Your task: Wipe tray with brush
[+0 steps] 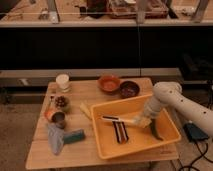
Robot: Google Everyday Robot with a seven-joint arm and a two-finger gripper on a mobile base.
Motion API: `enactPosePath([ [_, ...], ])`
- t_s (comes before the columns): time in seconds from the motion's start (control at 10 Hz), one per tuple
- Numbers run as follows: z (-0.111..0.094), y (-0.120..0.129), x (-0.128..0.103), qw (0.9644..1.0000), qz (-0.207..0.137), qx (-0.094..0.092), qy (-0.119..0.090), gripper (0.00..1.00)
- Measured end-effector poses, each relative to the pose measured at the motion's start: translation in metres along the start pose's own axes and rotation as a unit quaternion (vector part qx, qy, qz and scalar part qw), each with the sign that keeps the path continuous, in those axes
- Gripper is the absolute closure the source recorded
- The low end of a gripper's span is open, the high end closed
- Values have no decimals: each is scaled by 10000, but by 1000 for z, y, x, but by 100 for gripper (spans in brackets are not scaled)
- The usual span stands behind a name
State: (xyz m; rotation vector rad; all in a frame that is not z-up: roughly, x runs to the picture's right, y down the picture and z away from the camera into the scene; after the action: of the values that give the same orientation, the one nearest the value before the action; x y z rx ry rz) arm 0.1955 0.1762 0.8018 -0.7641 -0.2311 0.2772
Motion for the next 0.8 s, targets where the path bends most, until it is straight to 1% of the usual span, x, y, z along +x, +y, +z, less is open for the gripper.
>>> enactPosePath([
  [0.1,-1,6,-6,9999,-128,-2,-18,90],
  [0.2,-3,23,-8,9996,-280,-39,20,90],
  [0.3,-4,37,-4,9994,-343,-80,64,90],
  [0.5,-3,74,9,9985,-426,-245,225,90],
  [0.6,-1,96,18,9976,-469,-372,349,90],
  [0.8,4,115,35,9961,-451,-502,563,90],
])
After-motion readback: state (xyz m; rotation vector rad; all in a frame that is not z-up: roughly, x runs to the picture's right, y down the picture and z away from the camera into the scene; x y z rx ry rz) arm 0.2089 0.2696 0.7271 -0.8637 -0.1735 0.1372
